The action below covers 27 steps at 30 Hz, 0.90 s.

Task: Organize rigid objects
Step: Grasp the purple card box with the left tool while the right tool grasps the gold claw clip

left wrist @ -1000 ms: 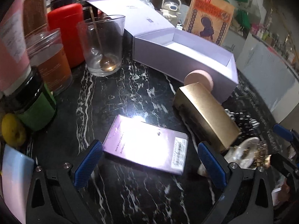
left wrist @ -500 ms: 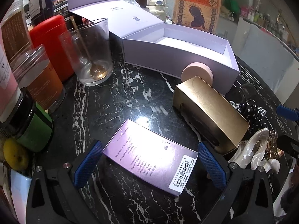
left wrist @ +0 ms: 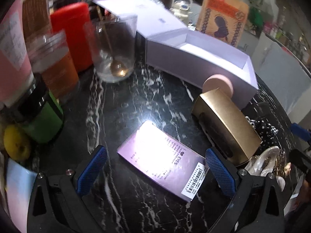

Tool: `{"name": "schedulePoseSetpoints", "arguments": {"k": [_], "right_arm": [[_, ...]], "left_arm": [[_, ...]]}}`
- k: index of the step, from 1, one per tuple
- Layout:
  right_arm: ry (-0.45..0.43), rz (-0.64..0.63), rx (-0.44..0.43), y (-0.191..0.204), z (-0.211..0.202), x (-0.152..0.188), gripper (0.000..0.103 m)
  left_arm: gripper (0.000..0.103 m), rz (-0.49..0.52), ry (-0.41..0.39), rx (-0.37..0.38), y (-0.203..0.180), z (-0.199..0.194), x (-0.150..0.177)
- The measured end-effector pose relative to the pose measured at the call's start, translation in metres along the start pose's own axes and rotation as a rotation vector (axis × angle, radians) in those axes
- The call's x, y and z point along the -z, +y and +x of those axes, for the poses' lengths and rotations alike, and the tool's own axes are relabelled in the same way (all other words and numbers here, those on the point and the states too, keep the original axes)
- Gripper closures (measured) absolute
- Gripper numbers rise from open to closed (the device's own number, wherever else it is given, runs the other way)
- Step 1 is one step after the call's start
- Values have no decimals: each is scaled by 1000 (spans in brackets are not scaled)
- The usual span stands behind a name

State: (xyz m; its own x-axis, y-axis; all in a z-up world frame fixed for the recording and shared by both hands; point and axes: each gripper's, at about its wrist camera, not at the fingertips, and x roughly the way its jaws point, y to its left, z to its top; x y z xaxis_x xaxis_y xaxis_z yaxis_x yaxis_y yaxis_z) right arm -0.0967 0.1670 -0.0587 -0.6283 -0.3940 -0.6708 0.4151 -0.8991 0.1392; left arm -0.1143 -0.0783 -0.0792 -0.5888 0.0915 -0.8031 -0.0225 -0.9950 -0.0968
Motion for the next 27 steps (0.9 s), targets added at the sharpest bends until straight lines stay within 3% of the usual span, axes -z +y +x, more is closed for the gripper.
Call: {"name": "schedulePoseSetpoints", "arguments": {"k": [3, 14, 16, 18, 21, 23, 27], "right_arm": [[9, -5, 8, -1, 0, 2, 0], [21, 20, -21, -6, 2, 7, 0], [21, 19, -19, -6, 2, 8, 0], [21, 9, -9, -8, 2, 10, 0], [23, 12, 22, -13, 2, 11, 0], [24, 19, 20, -15, 0, 13, 0], [31, 27, 6, -16, -2, 19, 0]], "left_arm": [[0, -48, 14, 19, 0, 5, 2], [0, -37, 31, -67, -11, 14, 1], [5, -37, 21, -62, -11, 12, 3], [25, -31, 3, -64, -12, 8, 4], [43, -28, -21, -45, -11, 4, 6], [49, -22, -24, -31, -11, 2, 6], [51, -10, -18, -16, -12, -1, 8]]}}
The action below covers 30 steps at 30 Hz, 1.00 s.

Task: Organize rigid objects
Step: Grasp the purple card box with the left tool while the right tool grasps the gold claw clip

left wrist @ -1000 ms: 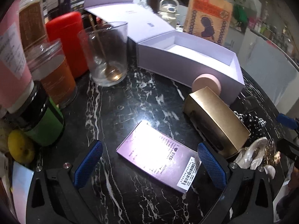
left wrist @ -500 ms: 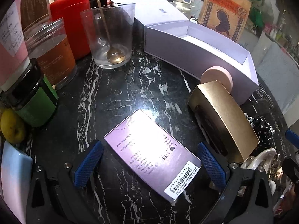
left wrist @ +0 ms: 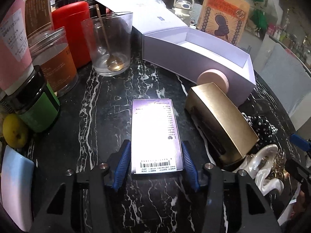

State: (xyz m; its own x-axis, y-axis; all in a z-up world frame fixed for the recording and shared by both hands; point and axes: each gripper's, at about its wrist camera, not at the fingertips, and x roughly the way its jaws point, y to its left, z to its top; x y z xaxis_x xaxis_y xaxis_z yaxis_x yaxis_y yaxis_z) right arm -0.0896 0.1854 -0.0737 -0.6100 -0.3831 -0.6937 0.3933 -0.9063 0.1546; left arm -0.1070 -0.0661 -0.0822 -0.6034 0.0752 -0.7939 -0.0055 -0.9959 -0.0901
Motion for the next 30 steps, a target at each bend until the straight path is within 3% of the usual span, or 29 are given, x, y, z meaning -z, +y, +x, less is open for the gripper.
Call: {"name": "schedulePoseSetpoints", "arguments": {"k": [8, 14, 21, 28, 30], "right_arm": [[13, -34, 28, 4, -1, 14, 0], [26, 7, -16, -3, 2, 18, 2], [41, 10, -80, 0, 3, 18, 10], [63, -16, -135, 7, 2, 19, 11], [70, -9, -173, 7, 3, 19, 21]], "left_arm": [[51, 17, 18, 74, 3, -10, 10], [49, 49, 22, 25, -3, -8, 10], [29, 71, 18, -20, -11, 3, 3], [28, 59, -5, -33, -11, 5, 2], [28, 57, -5, -35, -12, 5, 3]]}}
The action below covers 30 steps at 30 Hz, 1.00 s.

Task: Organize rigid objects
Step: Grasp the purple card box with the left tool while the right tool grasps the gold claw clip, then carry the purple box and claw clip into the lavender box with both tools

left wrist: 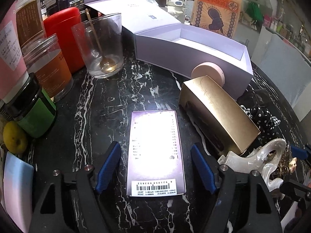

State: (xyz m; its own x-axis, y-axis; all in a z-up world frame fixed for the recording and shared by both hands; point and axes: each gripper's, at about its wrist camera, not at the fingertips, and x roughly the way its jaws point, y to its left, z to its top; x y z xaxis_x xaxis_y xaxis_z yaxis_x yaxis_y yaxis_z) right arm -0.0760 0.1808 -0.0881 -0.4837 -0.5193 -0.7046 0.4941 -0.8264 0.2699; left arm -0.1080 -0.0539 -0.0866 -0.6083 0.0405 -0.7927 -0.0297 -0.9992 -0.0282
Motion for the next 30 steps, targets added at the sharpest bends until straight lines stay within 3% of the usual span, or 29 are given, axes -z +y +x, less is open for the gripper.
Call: {"name": "schedulePoseSetpoints", "arguments": {"k": [3, 7, 12, 17, 30], "right_arm": [[1, 15, -21, -1, 1, -1, 26], [-19, 28, 21, -5, -3, -4, 32], [9, 14, 60, -7, 2, -3, 39], [42, -1, 74, -3, 9, -2, 56], [1, -35, 95, 2, -3, 1, 56]], "left_arm": [[28, -9, 0, -7, 1, 0, 0], [28, -28, -2, -17, 5, -2, 2], [49, -29, -13, -17, 10, -6, 5], [52, -32, -10, -18, 12, -9, 6], [52, -98, -13, 67, 17, -18, 12]]}}
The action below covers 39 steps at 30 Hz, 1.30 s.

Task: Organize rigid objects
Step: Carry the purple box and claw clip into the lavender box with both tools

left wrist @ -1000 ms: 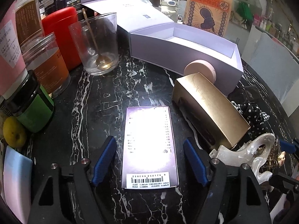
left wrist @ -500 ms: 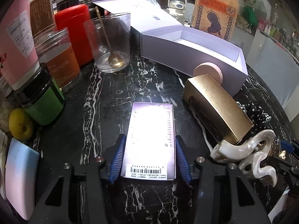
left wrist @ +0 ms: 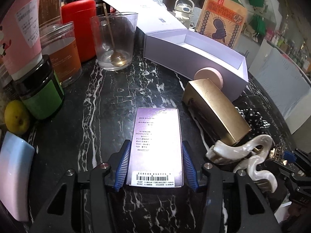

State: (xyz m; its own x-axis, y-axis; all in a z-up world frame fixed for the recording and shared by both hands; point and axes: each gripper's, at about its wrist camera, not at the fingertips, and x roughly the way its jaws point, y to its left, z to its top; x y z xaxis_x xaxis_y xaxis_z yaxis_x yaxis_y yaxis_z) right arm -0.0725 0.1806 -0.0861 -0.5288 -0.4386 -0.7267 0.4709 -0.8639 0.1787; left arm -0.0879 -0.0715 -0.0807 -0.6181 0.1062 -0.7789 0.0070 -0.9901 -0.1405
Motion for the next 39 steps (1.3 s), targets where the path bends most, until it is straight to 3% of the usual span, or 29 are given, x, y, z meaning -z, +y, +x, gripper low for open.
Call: {"name": "schedulePoseSetpoints", "arguments": {"k": [20, 39], "right_arm": [[-144, -1, -20, 7, -37, -9, 57], [-167, 24, -26, -12, -34, -56, 57]], "left_arm": [[53, 31, -101, 15, -19, -48, -9], [53, 121, -161, 75, -56, -56, -75]]}}
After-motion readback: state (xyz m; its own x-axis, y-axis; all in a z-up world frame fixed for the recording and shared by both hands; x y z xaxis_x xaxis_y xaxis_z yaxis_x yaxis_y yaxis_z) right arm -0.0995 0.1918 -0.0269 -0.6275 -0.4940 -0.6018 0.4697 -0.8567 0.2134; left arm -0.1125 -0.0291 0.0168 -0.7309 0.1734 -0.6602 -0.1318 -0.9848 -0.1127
